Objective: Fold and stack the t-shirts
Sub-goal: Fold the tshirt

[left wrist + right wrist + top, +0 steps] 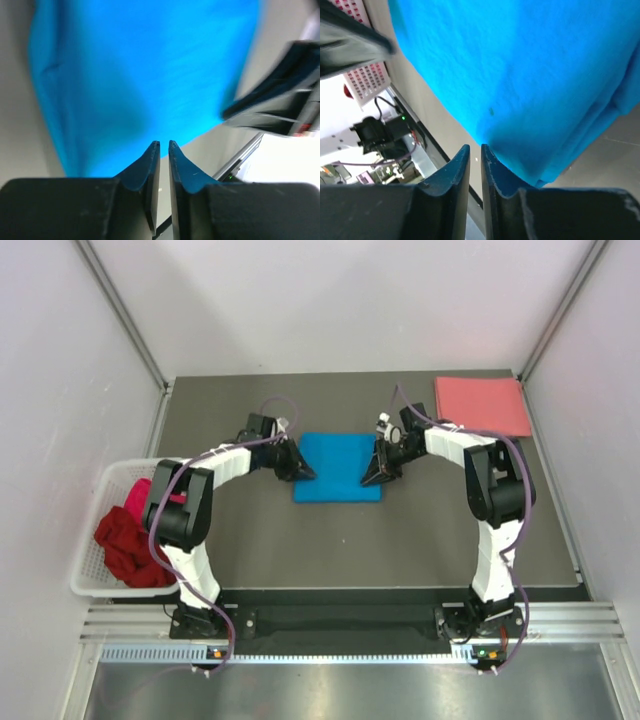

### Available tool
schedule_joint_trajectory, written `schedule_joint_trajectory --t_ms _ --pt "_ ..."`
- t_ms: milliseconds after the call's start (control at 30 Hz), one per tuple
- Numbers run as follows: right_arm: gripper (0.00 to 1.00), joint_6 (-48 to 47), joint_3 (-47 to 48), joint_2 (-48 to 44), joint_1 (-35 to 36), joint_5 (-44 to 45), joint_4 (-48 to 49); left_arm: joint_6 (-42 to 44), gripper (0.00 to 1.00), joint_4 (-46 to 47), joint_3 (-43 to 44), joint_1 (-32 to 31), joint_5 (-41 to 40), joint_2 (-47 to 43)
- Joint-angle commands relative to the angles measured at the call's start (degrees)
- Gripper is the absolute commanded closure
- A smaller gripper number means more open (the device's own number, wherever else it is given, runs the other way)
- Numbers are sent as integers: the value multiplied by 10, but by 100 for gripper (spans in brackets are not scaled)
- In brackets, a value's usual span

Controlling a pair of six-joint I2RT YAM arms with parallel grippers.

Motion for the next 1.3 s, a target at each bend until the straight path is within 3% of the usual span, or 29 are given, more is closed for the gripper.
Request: schedule_joint_trajectory --t_ms 0,133,233,400,533,800,1000,1267 --pt "86 -29 -41 -19 -3 -16 30 -11 84 54 -42 3 26 16" --pt "91 -31 -100 -10 -29 -3 56 37 89 -8 -51 7 -13 54" --pt "93 -47 -112 -4 -39 9 38 63 89 -30 -65 6 -36 34" --pt "93 -32 -58 -47 -37 8 16 90 83 -80 -17 3 -38 -25" --pt "91 9 18 -58 -37 2 23 70 76 -82 49 3 -21 -20" --pt "90 103 165 67 -38 -28 79 12 76 -8 198 12 9 143" --pt "91 124 133 121 -54 -38 124 27 76 -6 224 34 -18 216" --pt "91 89 135 133 -95 -15 95 62 75 -45 241 65 -23 223"
